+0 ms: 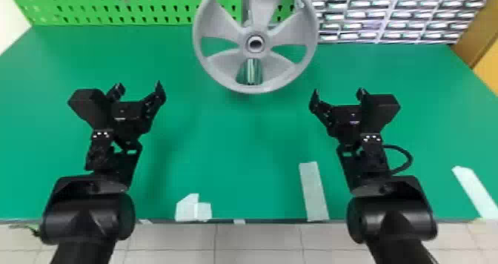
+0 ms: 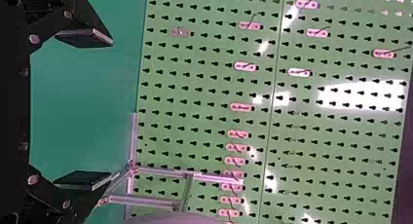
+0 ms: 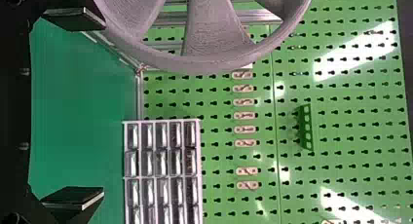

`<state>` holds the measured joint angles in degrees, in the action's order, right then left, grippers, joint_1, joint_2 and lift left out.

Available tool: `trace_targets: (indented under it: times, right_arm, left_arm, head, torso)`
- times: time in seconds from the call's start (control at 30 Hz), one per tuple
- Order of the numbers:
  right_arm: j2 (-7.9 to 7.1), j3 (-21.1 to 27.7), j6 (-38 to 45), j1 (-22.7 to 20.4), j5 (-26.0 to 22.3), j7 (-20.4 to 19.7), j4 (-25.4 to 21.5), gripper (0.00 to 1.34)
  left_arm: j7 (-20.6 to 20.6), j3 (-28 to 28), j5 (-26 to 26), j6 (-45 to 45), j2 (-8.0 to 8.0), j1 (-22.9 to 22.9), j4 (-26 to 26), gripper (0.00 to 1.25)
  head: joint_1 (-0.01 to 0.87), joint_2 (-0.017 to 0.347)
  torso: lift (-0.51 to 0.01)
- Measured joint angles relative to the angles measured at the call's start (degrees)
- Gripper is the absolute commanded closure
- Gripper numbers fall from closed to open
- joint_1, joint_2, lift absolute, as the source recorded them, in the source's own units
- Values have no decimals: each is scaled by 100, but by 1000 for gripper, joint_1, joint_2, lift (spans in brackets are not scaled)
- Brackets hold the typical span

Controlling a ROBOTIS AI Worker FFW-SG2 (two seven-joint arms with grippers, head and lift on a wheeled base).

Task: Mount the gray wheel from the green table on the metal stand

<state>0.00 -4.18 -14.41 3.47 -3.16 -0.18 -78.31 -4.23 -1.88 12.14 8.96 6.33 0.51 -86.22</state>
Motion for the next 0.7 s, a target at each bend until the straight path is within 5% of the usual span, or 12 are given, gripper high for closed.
trace_targets:
  times: [0.7]
  right_arm:
    - [0,4,0,10,-15,0,0,104]
  left_arm:
    - [24,39,69,-6,0,-44,0,292]
  head:
    - [868,52]
  torso:
    - [-93]
